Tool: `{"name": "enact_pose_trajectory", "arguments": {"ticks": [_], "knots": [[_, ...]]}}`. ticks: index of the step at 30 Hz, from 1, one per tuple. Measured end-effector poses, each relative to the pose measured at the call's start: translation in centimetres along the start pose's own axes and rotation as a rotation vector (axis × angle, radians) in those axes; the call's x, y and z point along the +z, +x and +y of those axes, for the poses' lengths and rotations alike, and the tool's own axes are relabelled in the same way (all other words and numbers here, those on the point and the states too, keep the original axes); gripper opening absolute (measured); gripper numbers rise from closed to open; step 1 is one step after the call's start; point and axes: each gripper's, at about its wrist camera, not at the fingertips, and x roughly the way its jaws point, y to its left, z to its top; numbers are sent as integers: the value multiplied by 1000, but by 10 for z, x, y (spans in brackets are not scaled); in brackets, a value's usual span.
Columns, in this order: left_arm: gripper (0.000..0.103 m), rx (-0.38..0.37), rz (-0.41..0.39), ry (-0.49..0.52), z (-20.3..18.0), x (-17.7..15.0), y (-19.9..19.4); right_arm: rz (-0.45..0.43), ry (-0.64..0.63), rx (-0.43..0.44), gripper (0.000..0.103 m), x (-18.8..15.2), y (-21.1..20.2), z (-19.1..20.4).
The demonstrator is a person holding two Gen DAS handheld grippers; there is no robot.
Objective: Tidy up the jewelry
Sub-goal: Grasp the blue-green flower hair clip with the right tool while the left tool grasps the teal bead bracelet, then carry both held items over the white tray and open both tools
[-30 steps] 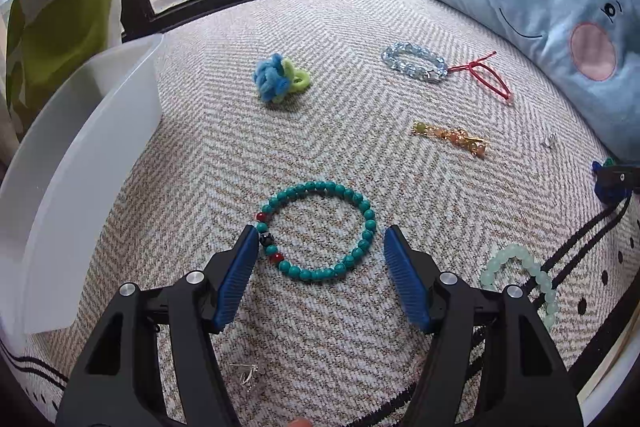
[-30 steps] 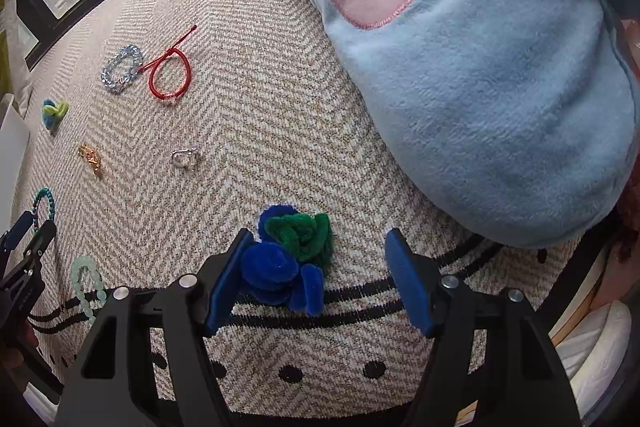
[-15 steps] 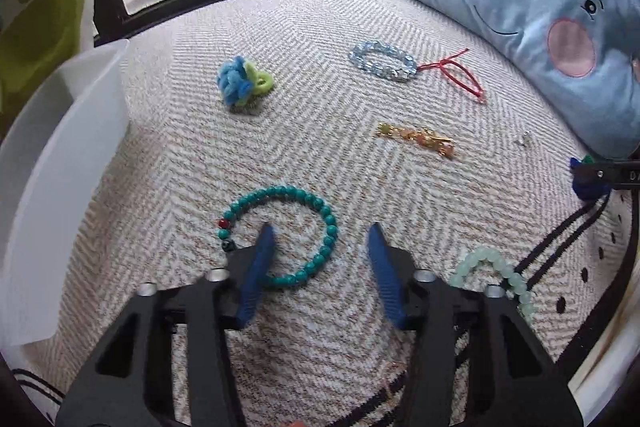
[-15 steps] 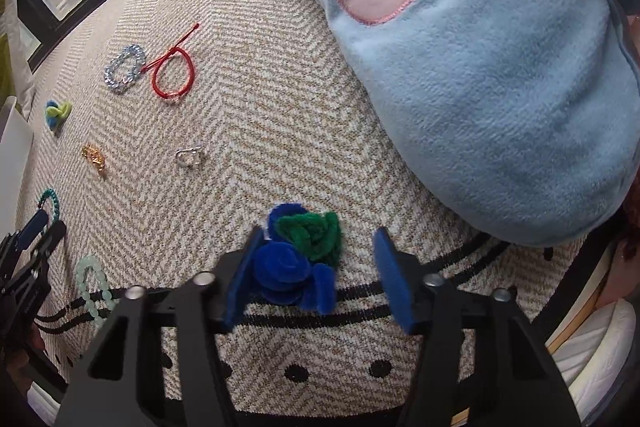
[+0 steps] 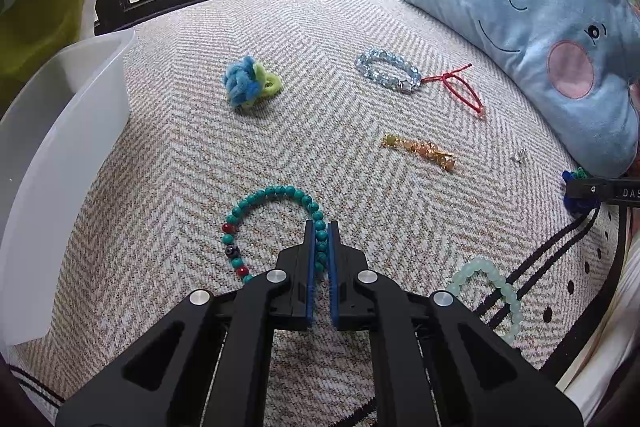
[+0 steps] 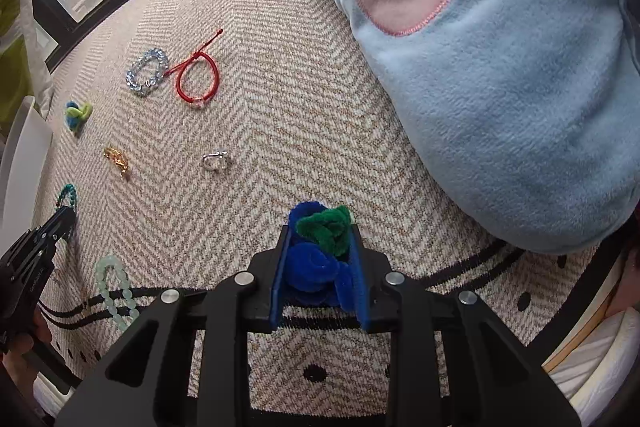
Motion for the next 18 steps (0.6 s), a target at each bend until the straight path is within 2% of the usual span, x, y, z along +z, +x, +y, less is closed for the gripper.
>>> {"name": "enact_pose_trajectory", "arguments": {"ticks": [6,11,14,18], "knots": [[6,-8,-33,-13,3,7,-16,-40,-26,12,28,1,-13,9],[6,15,-65,-50,12,14,-46,-130,-105,50,28,2,-40,41],[6,45,-78,-108,25,27,-72,-177,-201,98,28,0,-62,79],[6,100,-133,-158,49,38,-111,-212,-302,164,29,2,-80,134]]}}
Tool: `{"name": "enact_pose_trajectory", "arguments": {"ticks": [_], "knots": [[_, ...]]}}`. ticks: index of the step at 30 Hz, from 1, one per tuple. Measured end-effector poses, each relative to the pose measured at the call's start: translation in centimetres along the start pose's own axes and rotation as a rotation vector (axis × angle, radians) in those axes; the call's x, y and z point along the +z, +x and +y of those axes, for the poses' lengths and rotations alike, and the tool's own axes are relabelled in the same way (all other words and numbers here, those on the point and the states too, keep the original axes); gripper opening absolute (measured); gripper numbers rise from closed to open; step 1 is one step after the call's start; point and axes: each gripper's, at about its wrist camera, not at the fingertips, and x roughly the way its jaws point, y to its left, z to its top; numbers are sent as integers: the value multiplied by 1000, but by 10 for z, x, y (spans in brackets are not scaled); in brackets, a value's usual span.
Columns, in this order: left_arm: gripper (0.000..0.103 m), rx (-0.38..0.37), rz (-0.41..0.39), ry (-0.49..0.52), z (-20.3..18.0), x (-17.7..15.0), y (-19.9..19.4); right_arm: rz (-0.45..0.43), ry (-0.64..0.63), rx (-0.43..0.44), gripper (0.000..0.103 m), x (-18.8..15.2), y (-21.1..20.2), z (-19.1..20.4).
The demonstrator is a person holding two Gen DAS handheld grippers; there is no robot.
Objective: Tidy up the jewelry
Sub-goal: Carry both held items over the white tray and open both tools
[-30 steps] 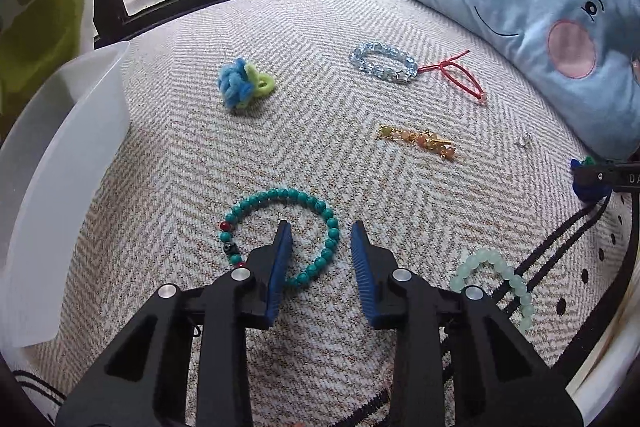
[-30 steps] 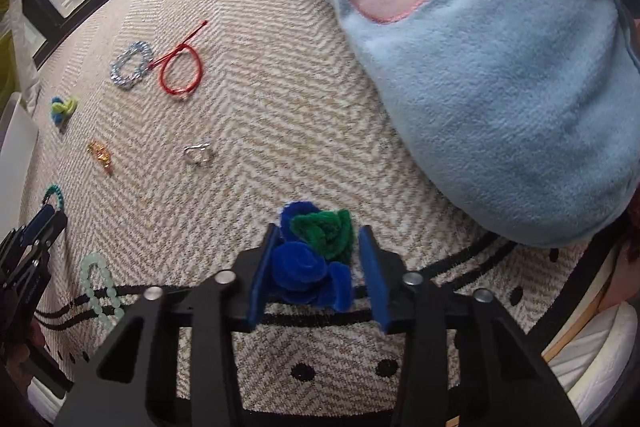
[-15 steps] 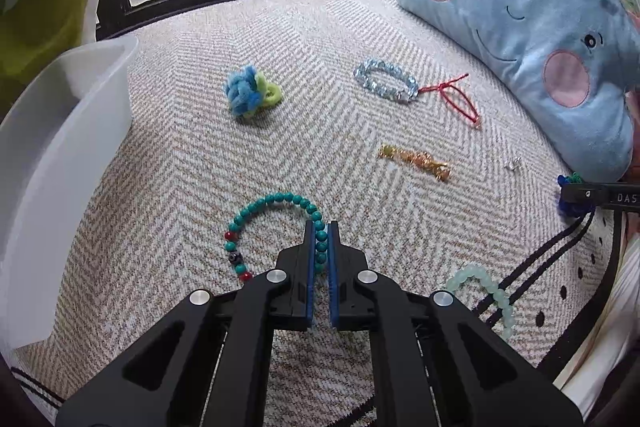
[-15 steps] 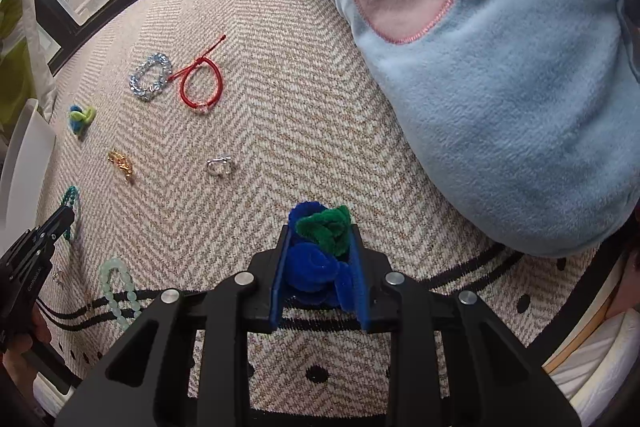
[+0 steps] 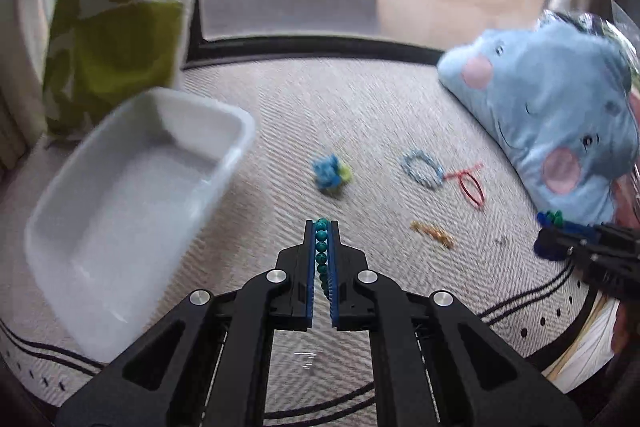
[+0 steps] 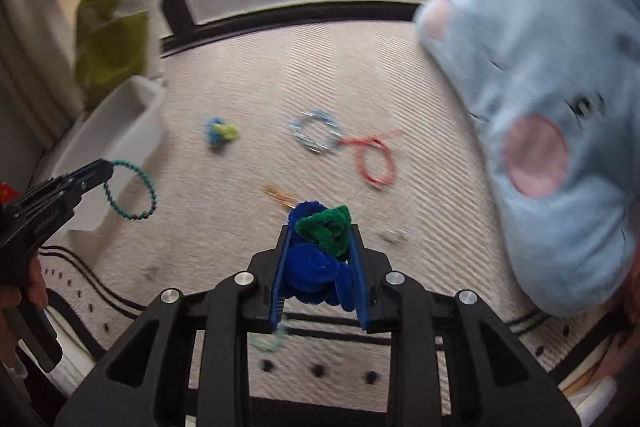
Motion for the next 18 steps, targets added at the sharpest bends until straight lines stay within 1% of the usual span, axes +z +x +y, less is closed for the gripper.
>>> {"name": "enact_pose_trajectory", "arguments": {"ticks": [3,7,9,12,16,18], "knots": [[6,46,-11,-31,22,8,-14,-14,-58,54,29,17,3,38],[6,141,-11,-67,62,9,-20,-56,-155,134,29,51,18,102],[6,145,-8,-115,83,8,-20,-67,-198,168,29,66,28,127],[6,174,-9,-179,113,7,-17,-63,-253,205,29,88,47,165],[6,180,7,-225,135,1,-7,-34,-291,235,29,106,76,204],[6,179,16,-241,140,0,-2,-20,-299,231,29,109,90,216]]}}
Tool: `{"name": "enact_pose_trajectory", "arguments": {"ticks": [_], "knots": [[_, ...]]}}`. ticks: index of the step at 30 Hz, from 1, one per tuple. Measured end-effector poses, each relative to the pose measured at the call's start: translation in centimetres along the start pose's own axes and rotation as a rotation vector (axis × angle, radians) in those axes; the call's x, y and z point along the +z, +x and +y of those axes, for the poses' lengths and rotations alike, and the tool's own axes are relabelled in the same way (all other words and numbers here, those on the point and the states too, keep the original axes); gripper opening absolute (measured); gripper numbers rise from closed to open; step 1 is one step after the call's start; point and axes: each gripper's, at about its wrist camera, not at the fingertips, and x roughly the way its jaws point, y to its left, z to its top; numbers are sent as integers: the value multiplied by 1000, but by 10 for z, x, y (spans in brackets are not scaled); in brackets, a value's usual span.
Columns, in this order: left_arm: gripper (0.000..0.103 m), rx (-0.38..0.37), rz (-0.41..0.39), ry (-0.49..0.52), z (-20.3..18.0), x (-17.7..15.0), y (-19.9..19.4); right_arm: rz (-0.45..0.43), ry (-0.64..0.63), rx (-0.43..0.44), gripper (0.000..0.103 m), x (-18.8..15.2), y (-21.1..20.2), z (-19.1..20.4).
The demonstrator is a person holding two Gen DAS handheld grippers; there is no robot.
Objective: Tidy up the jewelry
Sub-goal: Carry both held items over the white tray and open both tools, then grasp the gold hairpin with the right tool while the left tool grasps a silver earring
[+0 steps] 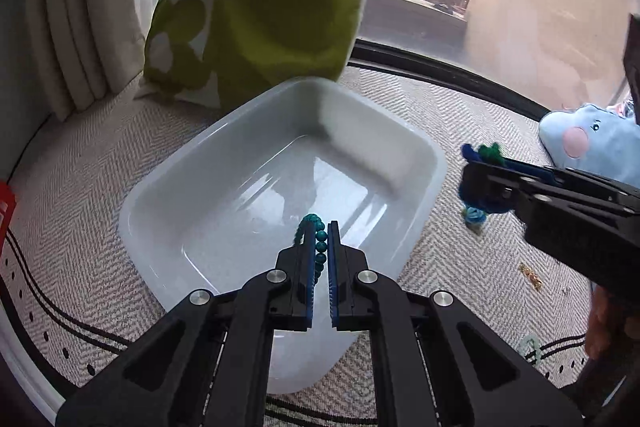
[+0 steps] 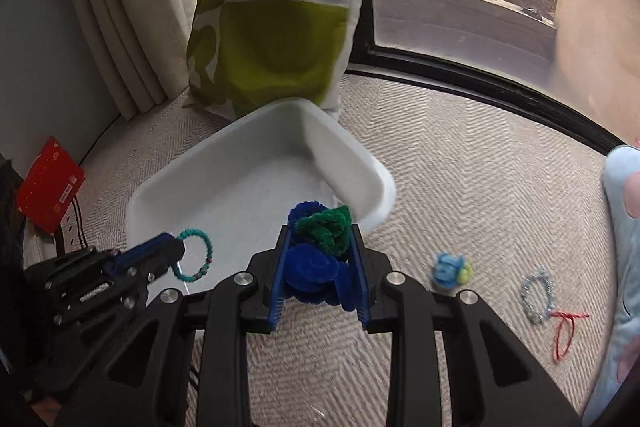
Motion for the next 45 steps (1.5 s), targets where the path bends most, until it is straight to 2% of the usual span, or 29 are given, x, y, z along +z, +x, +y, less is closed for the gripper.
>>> {"name": "enact_pose_trajectory", "arguments": {"ticks": [8,9,10,12,14,16,19,24,28,31,35,38,41,45], "knots": [[6,32,34,-18,12,-1,14,36,9,11,32,8,38,10],[6,35,37,-25,13,-1,16,37,10,14,34,9,40,10],[7,39,39,-28,14,-2,16,39,11,18,41,9,42,10],[17,43,43,-27,13,-2,18,39,20,24,47,10,41,9],[34,48,39,-18,9,-2,17,30,40,33,54,9,37,4],[38,36,24,-5,5,-3,14,24,59,36,55,7,30,-6],[40,-38,2,23,-6,-4,5,-3,65,22,54,-3,10,-28],[41,-172,-30,181,-48,-17,-6,-12,80,-74,54,-35,-25,-88],[61,-243,-61,339,-86,-36,-10,33,83,-176,54,-72,-36,-135],[62,-306,-37,457,-111,-53,-4,73,102,-219,54,-98,-34,-157],[62,-395,7,629,-134,-71,2,103,128,-232,54,-124,-28,-174],[63,-448,46,717,-138,-79,7,118,128,-227,54,-135,-23,-178],[63,-482,88,761,-131,-86,14,130,114,-216,54,-142,-18,-179],[63,-487,109,771,-119,-92,22,137,92,-205,54,-151,-11,-180]]}}
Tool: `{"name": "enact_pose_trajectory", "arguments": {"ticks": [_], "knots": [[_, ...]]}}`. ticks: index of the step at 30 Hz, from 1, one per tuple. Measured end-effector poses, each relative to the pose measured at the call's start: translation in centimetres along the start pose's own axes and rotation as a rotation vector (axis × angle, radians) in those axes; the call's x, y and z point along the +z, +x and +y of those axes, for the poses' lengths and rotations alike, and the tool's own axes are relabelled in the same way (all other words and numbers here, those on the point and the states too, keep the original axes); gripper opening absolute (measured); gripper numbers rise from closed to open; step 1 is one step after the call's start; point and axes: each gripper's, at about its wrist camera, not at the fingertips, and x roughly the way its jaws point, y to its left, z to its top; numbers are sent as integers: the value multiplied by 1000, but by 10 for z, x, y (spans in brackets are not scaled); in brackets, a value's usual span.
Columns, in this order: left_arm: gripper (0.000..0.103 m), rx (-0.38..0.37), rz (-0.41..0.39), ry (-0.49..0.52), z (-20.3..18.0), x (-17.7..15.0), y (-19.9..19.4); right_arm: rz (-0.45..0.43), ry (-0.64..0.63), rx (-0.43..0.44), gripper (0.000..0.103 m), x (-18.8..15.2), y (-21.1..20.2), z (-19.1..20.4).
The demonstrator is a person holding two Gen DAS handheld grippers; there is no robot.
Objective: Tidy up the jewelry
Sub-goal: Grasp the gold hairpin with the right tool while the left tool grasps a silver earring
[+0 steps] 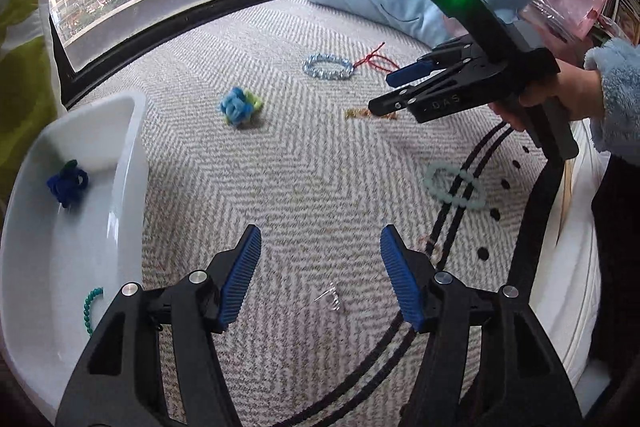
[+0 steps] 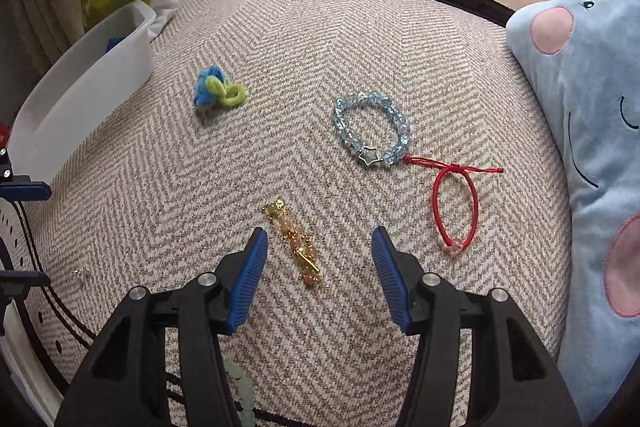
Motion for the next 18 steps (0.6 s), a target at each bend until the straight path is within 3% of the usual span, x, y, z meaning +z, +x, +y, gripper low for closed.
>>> {"name": "enact_pose_trajectory", "arguments": {"ticks": [5,11,15,18], "knots": [[63,22,21,52,0,-9,7,-4,-32,0,54,-7,8,4],[63,35,37,43,0,-17,18,-7,-41,-6,53,-14,19,16],[62,36,51,41,-2,-22,25,-13,-57,-4,46,-16,19,17],[54,32,66,73,-7,-26,29,-12,-66,-1,42,-17,17,23]]}}
